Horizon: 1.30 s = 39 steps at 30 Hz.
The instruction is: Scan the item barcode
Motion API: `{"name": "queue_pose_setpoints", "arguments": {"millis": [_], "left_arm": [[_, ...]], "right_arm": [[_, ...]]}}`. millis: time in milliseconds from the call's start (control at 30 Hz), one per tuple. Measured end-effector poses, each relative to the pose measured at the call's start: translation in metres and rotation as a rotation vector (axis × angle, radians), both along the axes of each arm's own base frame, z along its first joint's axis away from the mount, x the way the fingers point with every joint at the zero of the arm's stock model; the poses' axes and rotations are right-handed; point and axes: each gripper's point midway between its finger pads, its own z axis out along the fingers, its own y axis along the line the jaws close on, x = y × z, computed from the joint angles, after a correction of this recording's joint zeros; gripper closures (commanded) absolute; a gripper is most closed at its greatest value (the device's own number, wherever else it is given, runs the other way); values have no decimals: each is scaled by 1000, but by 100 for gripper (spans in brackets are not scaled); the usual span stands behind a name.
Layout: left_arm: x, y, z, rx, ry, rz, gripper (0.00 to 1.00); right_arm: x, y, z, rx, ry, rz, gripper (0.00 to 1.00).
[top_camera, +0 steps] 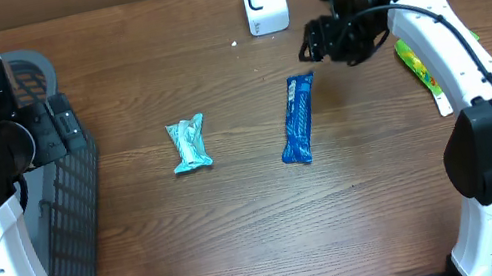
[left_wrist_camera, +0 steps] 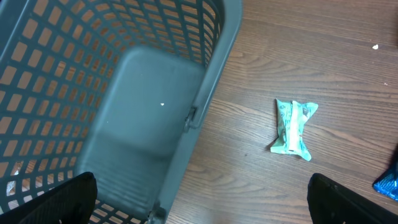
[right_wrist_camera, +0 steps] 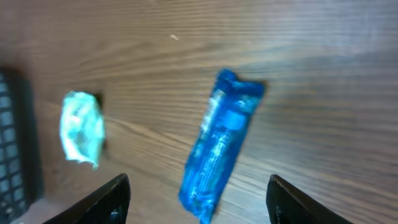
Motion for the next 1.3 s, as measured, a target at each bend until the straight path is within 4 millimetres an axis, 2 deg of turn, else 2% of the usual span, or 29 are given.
{"name": "queue_pose_setpoints", "arguments": {"millis": [267,400,633,1000,1300], "left_arm": [[0,0,0,0,1,0,0],[0,0,0,0,0,0,0],[0,0,0,0,0,0,0],[0,0,0,0,0,0,0],[0,0,0,0,0,0,1]], "right_arm": [[-30,17,-89,2,88,14,25],[-37,20,-117,38,94,-23,25],[-30,30,-116,145,54,-52,26],[-34,30,-123,165,118,-155,55],[-27,33,-124,171,89,-181,63]]}}
